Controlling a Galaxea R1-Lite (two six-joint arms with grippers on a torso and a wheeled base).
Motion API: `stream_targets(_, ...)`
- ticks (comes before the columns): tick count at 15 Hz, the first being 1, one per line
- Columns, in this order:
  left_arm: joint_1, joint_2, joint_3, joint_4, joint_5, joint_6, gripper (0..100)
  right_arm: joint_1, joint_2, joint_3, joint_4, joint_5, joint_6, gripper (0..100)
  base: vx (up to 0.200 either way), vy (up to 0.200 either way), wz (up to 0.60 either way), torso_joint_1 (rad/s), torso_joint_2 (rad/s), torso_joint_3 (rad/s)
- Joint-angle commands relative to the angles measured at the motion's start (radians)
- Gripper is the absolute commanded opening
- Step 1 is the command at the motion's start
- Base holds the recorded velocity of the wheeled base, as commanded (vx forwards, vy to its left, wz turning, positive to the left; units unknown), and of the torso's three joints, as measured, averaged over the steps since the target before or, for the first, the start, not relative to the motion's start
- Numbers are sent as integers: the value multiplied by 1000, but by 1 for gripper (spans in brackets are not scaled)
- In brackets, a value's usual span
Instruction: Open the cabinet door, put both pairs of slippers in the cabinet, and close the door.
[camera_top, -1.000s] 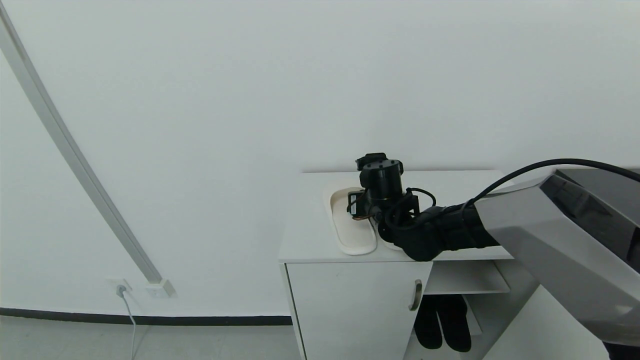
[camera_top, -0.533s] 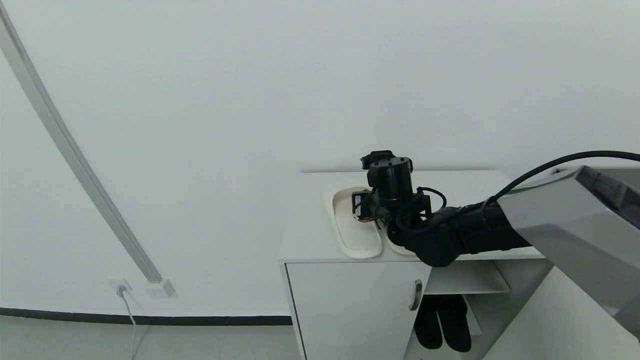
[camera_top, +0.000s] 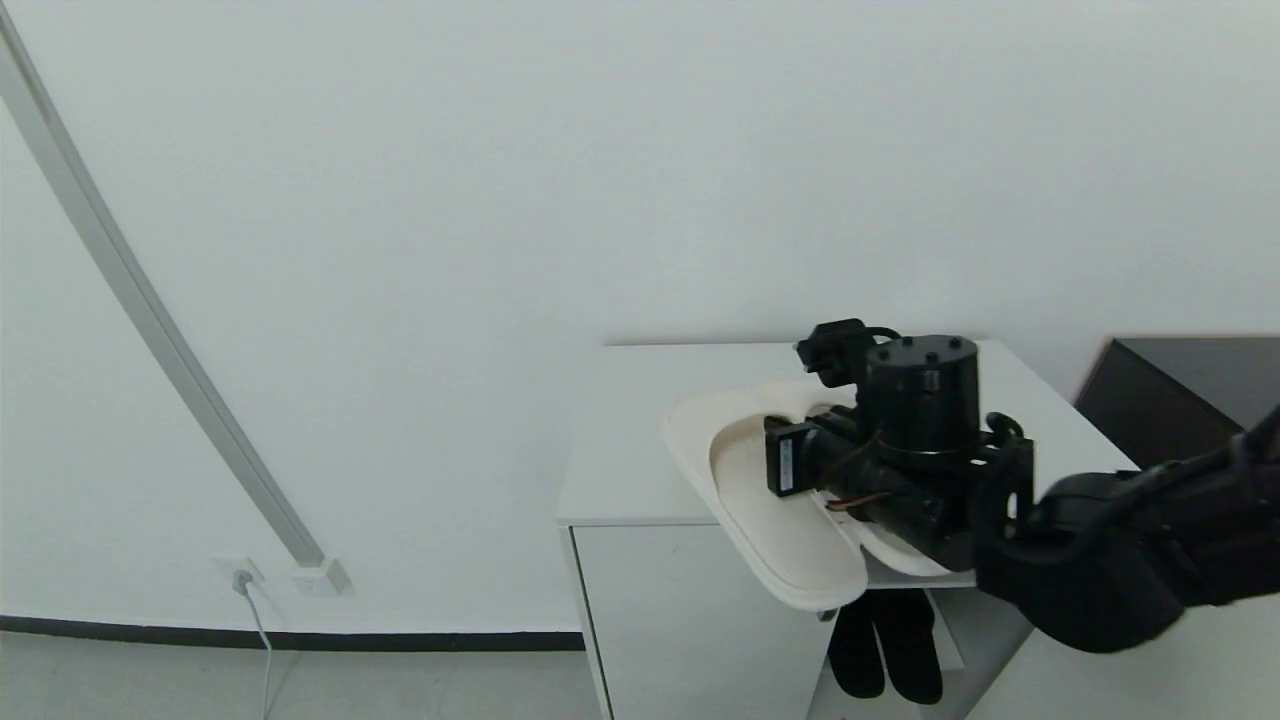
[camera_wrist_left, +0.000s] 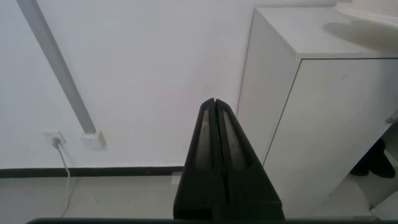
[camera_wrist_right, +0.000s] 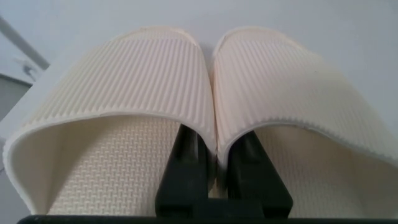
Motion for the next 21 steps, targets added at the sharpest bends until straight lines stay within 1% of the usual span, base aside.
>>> stream_targets(1,0,1,0,0,1,-1,0,6,-214,204,-58,69,-38,0,0,0,0,0,0,0)
stream_targets(3,0,1,0,0,1,4,0,37,-297,301,-60,127,-52,0,0,0,0,0,0,0)
stream_targets(5,0,1,0,0,0,1,0,66,-349,348,-55,176,-53,0,0,0,0,0,0,0)
stream_targets(11,0,1,0,0,-2,-1,0,95,-340,359,-55,173,-53,0,0,0,0,0,0,0)
stream_targets(17,0,1,0,0,-2,-1,0,100,-312,377,-61,170,-53,0,0,0,0,0,0,0)
stream_targets(21,0,1,0,0,-3,-1,0,109,-317,377,-63,168,-53,0,-200,0,0,11,2,1)
